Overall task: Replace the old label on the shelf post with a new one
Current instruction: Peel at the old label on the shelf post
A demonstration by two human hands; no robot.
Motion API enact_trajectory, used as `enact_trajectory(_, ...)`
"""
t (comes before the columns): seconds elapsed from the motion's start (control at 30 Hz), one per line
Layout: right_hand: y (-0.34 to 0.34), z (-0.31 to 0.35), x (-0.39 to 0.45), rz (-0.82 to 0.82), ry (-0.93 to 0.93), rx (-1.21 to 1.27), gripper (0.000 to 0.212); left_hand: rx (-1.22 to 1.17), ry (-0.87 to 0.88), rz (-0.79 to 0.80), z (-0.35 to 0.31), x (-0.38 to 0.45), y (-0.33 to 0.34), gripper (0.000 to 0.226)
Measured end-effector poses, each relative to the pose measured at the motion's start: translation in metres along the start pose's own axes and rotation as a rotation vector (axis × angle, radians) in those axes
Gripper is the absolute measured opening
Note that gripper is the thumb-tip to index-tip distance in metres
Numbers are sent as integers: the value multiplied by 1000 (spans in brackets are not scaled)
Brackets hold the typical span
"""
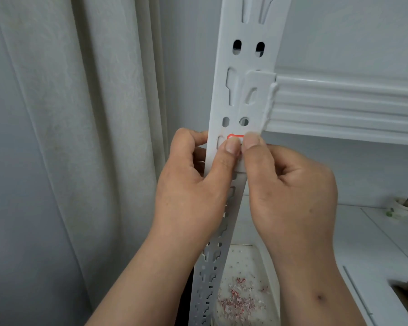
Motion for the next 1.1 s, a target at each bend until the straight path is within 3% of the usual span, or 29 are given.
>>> enact_trajectory(0.23, -1, -4, -1, -42, -27, -106, 53, -13, -6, -2, 0, 0, 0, 20)
enact_trajectory(0.4, -1, -4, -2, -20, -6, -20, 54, -8, 5, -14, 0, 0, 0, 21)
enact_trajectory(0.63, -1, -6, -1, -63, -19, -139, 53, -8, 2, -6, 1, 1, 0, 21)
enact_trajectory(1.1, 0, -6, -1, -42, -8, -139, 48, -1, 11, -14, -1, 0, 0, 20)
Point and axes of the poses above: each hand's wrist, its own x-axis towards the middle knuckle, its own y-axis out of the palm, z = x × y, the point moved 7 cm from there along x, towards the middle knuckle, and after that the axes turned 3 degrees about y, right-handed, at the moved point
